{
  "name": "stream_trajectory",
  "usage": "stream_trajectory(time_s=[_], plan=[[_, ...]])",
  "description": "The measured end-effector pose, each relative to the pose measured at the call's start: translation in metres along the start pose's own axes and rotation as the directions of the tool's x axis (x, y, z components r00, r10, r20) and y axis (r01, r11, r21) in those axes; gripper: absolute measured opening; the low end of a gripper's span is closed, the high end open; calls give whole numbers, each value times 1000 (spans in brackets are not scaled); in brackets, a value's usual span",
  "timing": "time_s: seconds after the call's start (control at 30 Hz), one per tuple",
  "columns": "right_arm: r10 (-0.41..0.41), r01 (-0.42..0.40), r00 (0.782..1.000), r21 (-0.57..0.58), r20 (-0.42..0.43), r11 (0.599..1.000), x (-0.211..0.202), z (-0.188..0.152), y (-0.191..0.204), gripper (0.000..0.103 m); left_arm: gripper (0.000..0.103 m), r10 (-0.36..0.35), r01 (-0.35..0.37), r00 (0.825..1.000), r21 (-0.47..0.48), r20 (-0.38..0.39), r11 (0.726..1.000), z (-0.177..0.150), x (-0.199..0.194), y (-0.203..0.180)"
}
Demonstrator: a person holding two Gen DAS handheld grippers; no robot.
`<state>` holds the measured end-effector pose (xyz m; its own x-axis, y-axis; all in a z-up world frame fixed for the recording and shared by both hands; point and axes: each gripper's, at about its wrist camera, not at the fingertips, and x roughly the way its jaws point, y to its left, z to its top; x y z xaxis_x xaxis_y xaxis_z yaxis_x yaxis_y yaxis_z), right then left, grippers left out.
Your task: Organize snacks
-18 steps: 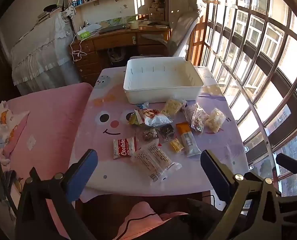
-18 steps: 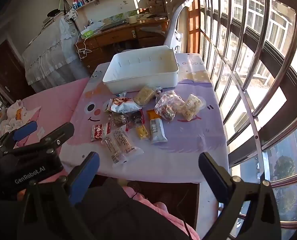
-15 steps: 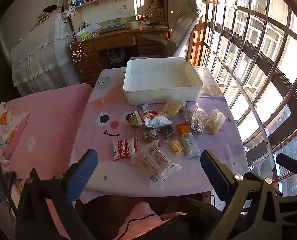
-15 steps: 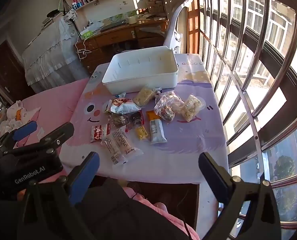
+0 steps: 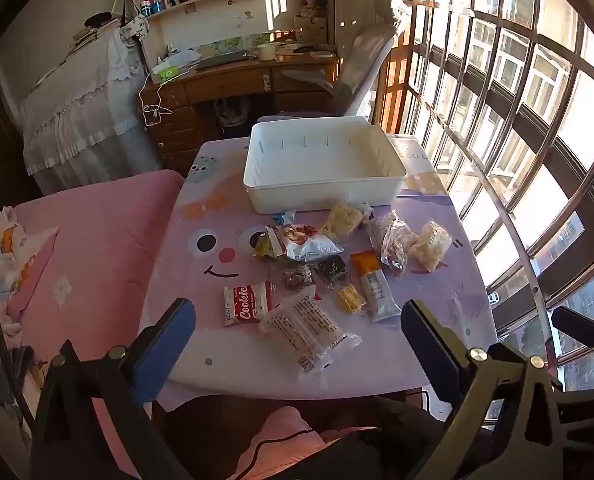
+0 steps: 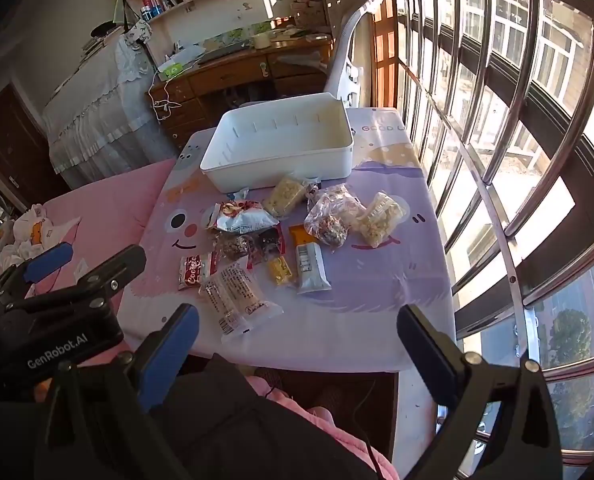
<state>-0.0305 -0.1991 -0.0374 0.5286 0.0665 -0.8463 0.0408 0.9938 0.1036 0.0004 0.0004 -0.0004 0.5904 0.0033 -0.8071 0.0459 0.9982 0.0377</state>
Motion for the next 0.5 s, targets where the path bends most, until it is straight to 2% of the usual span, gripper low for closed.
stream_trajectory(time_s=[0.5], plan=[[5, -5, 1000, 3, -4, 1000, 3, 1, -2, 100, 102, 3, -3, 1000, 4, -2, 1000, 0, 0, 0]])
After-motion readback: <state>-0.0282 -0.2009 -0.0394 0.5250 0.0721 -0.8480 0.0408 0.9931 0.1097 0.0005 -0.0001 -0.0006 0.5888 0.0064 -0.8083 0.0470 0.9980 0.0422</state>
